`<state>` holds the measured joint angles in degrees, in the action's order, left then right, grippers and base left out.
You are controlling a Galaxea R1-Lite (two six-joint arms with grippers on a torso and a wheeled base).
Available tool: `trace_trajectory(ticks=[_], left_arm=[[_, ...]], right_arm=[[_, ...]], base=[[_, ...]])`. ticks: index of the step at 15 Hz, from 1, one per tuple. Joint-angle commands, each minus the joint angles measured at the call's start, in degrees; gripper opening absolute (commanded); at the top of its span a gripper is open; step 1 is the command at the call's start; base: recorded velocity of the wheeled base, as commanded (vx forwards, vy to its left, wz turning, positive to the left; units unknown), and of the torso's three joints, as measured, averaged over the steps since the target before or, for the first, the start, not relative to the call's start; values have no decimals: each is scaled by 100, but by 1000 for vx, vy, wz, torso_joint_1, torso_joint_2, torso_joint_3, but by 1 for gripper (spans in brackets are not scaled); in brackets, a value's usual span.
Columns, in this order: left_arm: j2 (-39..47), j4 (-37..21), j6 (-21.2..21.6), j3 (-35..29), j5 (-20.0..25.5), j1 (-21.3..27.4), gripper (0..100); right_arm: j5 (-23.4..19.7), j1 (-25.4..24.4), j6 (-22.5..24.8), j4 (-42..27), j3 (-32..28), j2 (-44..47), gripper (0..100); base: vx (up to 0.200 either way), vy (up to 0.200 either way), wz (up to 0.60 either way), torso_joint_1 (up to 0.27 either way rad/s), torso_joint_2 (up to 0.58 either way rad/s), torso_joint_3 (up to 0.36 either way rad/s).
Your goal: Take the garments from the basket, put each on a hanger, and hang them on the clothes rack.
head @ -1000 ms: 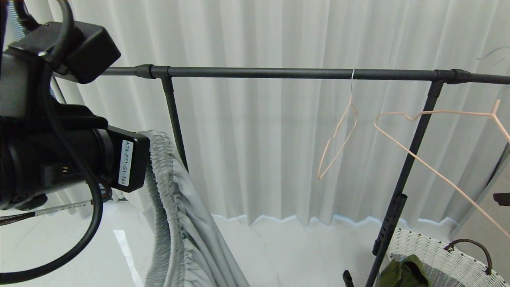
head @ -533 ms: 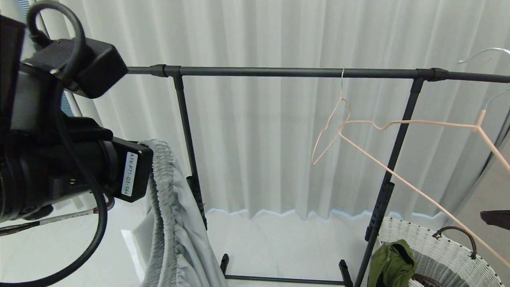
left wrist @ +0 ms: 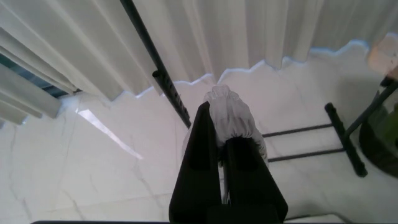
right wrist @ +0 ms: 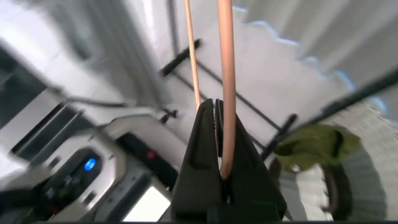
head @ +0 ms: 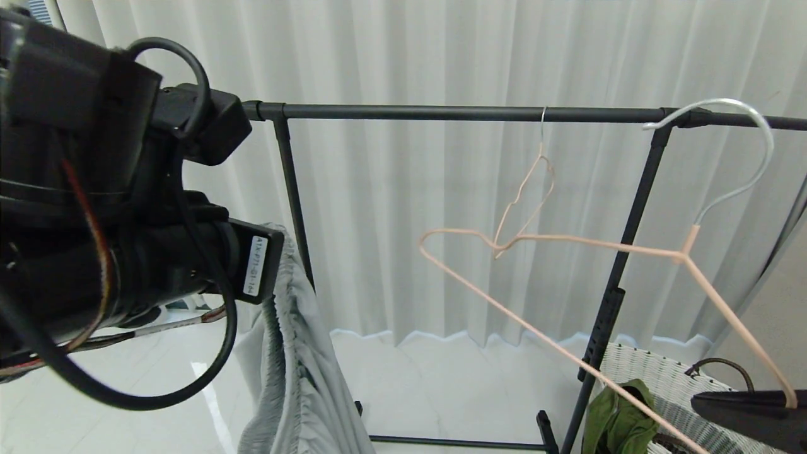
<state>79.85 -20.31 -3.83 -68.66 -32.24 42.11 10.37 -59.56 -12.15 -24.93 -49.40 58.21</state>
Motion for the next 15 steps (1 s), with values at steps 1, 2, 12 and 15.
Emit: trace_trajectory(ticks=[1, 2, 12, 15], left_arm=[[497, 176, -162, -139, -133, -9, 0], [672, 176, -303, -306, -212, -9, 0], [1244, 185, -742, -895, -529, -238, 0], [1209, 185, -751, -904, -529, -238, 0]], right_arm=[[0, -662, -217, 67, 123, 156, 0], [0, -864, -367, 146, 132, 270, 0], [-229, -1040, -560, 990, 123, 1122, 0], [-220, -802, -727, 1201, 123, 1386, 0]], base=[[0, 0, 0, 0, 0, 0], [0, 0, 0, 0, 0, 0], [0, 0, 0, 0, 0, 0], [0, 0, 0, 0, 0, 0]])
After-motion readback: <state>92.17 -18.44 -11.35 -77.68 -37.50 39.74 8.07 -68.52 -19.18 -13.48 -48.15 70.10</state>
